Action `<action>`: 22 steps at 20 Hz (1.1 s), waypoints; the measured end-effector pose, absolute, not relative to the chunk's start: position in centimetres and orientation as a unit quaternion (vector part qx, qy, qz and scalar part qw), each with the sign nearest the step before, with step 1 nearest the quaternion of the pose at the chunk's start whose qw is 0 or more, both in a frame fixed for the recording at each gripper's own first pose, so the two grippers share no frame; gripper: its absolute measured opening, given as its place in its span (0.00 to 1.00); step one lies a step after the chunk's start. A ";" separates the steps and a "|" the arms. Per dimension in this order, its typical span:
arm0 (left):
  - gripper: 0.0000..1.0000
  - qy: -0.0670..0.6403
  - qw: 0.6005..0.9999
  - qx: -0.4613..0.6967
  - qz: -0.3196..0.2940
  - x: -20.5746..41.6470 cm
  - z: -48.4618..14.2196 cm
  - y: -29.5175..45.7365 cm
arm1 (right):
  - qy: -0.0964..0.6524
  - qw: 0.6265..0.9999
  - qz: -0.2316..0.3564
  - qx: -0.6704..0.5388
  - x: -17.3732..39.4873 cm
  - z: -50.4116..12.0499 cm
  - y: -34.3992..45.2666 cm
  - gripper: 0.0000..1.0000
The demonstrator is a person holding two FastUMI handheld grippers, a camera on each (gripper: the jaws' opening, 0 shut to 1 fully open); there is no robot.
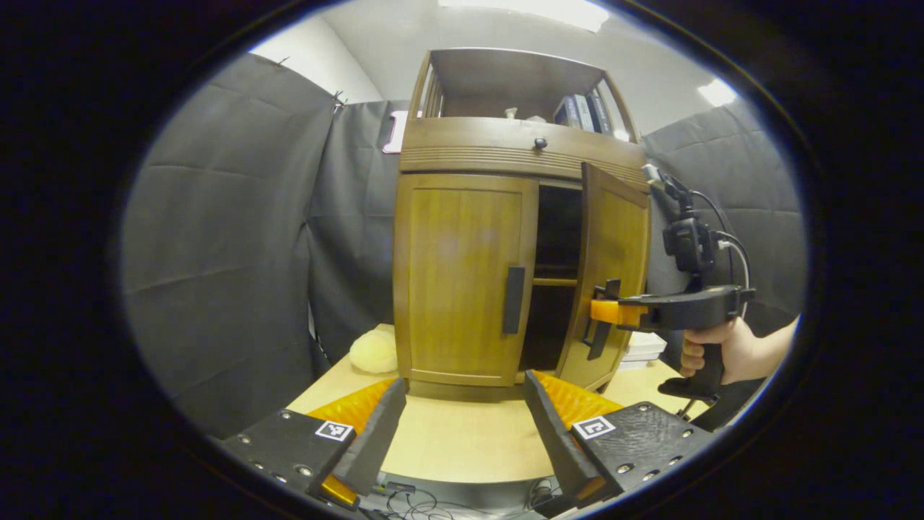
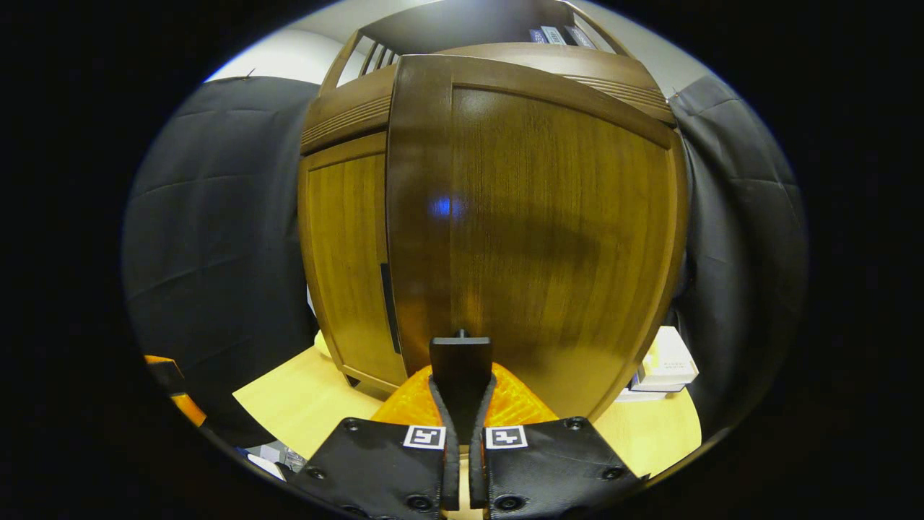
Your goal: Open the right door of the double-door shoe cabinet with the right hand, and open the left door with the left hand.
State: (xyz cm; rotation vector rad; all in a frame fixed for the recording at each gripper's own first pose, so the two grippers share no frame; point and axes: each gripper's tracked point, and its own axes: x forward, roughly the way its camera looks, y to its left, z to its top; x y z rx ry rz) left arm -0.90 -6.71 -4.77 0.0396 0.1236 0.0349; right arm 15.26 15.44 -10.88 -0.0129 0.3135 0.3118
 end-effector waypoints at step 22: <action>0.96 0.068 0.995 0.031 -0.063 0.8 -6.4 -12.6 | 0.164 0.983 0.081 -0.003 16.1 -9.8 13.7 0.02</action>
